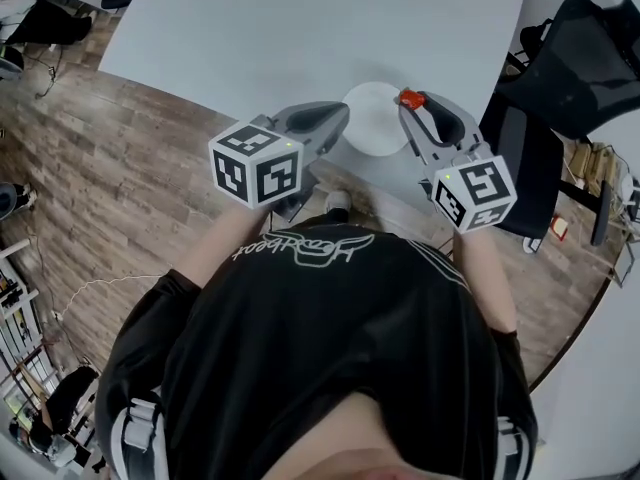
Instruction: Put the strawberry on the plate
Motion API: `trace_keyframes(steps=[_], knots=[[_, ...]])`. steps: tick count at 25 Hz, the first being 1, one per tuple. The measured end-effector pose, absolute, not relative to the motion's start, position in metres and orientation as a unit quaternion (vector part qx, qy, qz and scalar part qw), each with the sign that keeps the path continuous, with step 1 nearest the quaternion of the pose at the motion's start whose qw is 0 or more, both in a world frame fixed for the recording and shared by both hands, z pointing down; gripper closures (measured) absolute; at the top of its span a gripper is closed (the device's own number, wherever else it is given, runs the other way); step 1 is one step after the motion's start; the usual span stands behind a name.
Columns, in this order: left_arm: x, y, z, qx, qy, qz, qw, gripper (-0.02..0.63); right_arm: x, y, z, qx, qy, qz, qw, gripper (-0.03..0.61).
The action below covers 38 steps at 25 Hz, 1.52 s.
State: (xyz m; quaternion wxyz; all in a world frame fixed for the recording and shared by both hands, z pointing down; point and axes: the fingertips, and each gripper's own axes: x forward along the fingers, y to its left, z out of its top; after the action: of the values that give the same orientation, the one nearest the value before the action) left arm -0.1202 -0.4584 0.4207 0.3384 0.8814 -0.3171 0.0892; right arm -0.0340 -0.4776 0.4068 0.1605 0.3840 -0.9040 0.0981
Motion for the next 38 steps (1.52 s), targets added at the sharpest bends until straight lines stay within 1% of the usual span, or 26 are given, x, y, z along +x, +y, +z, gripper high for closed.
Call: trace_keyframes(steps=[9,16,23,31,38], knots=[[-0.125,-0.468,0.431,0.876,-0.323,0.086,0.348,0.606,-0.049,-0.495,0.458,0.37,-0.897,0.06,0.235,0.451],[-0.126,-0.47,0.443,0.867,-0.324,0.085,0.368,0.606,-0.05,-0.498,0.503,0.371,-0.884,0.08,0.273,0.451],[-0.126,-0.473,0.454,0.858,-0.327,0.088,0.387,0.606,-0.053,-0.494,0.536,0.352,-0.874,0.068,0.329,0.451],[-0.126,-0.473,0.461,0.854,-0.329,0.092,0.392,0.607,-0.054,-0.494,0.558,0.337,-0.865,0.063,0.365,0.451],[-0.13,-0.471,0.455,0.856,-0.328,0.09,0.389,0.606,-0.059,-0.492,0.561,0.335,-0.864,0.062,0.371,0.451]])
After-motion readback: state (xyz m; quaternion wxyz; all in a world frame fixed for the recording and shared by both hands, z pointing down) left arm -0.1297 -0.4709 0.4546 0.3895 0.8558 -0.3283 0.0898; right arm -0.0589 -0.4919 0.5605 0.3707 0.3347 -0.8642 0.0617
